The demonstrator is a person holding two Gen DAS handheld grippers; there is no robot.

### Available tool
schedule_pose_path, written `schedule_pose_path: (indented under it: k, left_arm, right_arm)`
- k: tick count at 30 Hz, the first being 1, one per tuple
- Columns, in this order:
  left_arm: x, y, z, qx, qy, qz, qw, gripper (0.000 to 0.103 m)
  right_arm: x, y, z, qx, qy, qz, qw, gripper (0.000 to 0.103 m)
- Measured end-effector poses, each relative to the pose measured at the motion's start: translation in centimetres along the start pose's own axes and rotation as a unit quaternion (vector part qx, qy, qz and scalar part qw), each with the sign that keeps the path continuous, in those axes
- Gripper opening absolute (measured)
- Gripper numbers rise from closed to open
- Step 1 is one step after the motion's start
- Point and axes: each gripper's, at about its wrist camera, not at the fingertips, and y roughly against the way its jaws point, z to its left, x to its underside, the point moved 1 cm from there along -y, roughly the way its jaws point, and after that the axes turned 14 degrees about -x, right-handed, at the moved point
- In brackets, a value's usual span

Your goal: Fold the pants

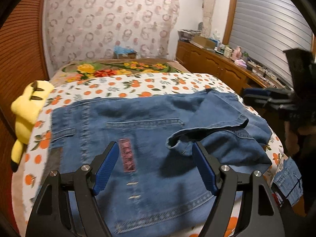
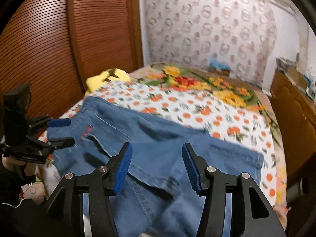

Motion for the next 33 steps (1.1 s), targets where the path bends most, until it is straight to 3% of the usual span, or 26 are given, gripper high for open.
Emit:
schedule_pose_path:
  k: [5,8,12,16,18,19,22,28,33]
  left_arm:
    - [-0.5,-2.1,-1.4,0.029,-0.011,0.025,0.9992,0.066]
    - [-0.5,-3.0,-2.1,0.034,-0.02,0.038,0.9985,0.055]
    - [-0.2,-3.5,-2.8,0.039,-0.032,0.044,0.9978,0.048]
    - [0.0,-3.5,-3.1,0.044,-0.039,0.044,0.9973,0.029]
    - [0.0,-2.9,-3.3,0.043,-0.041,0.036,0.9976,0.012]
    - [0.0,-2.5,-3.4,0.037,-0.045,0.029,0.9978,0.009]
    - [-0.3,-0.7,-3.2,0.038,-0.044,0.007,0.9983,0.007]
    - [-1.0,4.1,-0.9,0.036,-0.018,-0.043,0.9983,0.006]
    - [-0.9,6.9,1.7,0.014,0.0,-0.067,0.9976,0.006]
  right_arm:
    - [0.7,-2.0,-1.7,0.006,-0.041,0.013,0.999,0.055]
    - [0.9,-1.9,-2.1,0.001,-0.061,0.017,0.998,0.055]
    - [0.8,-3.1,-2.8,-0.006,-0.079,0.022,0.997,0.055]
    - [0.8,-4.4,-3.6,-0.024,-0.093,0.033,0.995,0.054]
    - [0.6,-4.8,-3.6,-0.04,-0.09,0.037,0.994,0.026]
    - [0.5,-4.6,-3.5,-0.047,-0.086,0.037,0.994,0.02]
    - [-0.7,-4.1,-3.2,-0.059,-0.067,0.017,0.996,0.009]
    - [-4.8,-1.3,-1.6,-0.081,-0.034,-0.042,0.995,0.006]
    - [-8.4,-1.0,1.0,-0.102,0.005,-0.065,0.993,0.005]
